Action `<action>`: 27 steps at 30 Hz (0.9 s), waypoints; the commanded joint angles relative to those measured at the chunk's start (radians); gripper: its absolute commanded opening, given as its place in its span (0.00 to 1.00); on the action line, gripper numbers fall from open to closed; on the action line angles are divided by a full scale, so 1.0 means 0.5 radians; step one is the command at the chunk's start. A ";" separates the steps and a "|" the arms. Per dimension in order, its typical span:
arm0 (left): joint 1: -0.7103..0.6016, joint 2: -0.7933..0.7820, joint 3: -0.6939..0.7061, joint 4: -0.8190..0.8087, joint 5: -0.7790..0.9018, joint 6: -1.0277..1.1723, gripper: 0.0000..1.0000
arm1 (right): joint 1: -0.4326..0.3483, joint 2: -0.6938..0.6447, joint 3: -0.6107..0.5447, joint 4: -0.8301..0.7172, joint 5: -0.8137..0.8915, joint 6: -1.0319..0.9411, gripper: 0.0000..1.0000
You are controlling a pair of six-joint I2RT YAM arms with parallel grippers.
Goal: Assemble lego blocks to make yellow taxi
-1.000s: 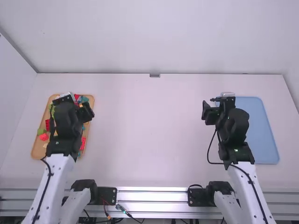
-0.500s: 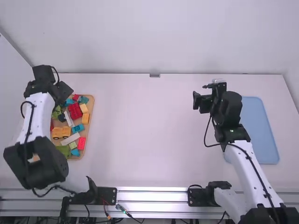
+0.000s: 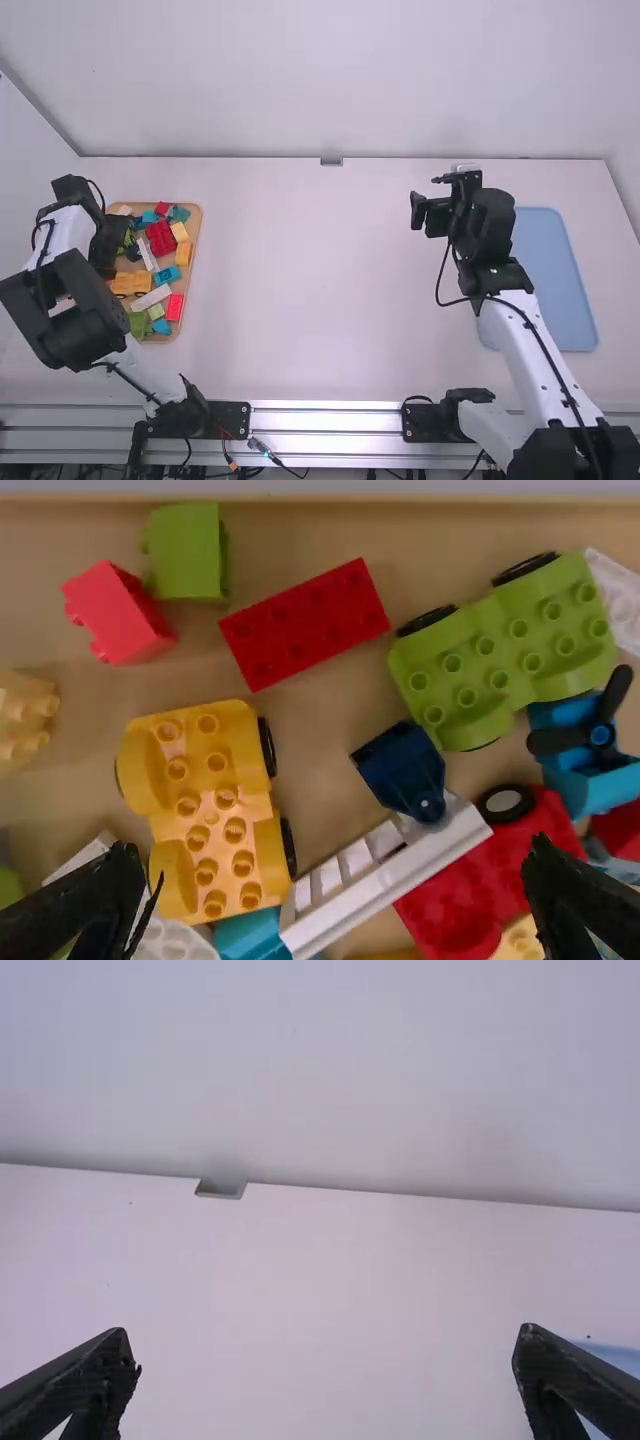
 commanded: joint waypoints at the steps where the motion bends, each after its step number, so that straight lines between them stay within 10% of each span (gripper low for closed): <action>1: -0.005 -0.011 -0.113 0.067 0.075 0.080 0.99 | 0.014 0.016 0.089 0.005 -0.011 0.005 0.99; 27: 0.008 -0.007 -0.294 0.214 0.122 0.199 0.99 | 0.040 0.016 0.089 -0.024 -0.011 0.006 0.99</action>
